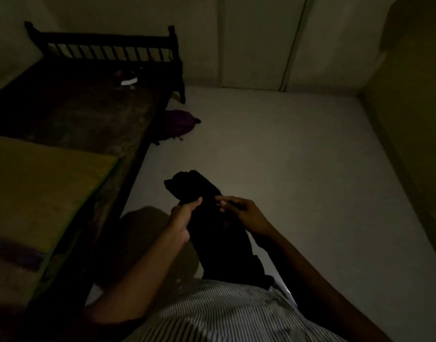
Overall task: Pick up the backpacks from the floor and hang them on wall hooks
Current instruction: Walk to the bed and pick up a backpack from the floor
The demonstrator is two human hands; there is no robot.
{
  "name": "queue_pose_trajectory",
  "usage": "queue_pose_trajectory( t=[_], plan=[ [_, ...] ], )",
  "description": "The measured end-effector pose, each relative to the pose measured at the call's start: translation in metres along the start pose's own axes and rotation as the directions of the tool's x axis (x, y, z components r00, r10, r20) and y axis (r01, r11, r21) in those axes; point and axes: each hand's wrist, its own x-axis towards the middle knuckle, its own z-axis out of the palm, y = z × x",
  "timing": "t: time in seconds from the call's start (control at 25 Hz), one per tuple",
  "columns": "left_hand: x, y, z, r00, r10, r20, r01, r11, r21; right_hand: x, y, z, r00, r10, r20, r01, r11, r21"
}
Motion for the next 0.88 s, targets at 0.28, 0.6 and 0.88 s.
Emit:
queue_pose_trajectory(
  t=[0.28,0.6,0.88],
  plan=[
    [0.198,0.113,0.074,0.984,0.025,-0.177,-0.044,0.994,-0.104,0.233,-0.042,-0.088,0.996,0.043,0.081,-0.044,0.999,0.01],
    [0.332,0.26,0.135,0.972,0.082,-0.22,-0.118,0.981,-0.153,0.489,-0.126,-0.133,0.986,0.071,0.153,-0.05,0.989,-0.139],
    [0.494,0.385,0.117,0.996,0.069,-0.053,-0.06,0.986,0.157,0.685,-0.148,-0.111,0.994,0.029,0.101,0.012,0.921,-0.39]
  ],
)
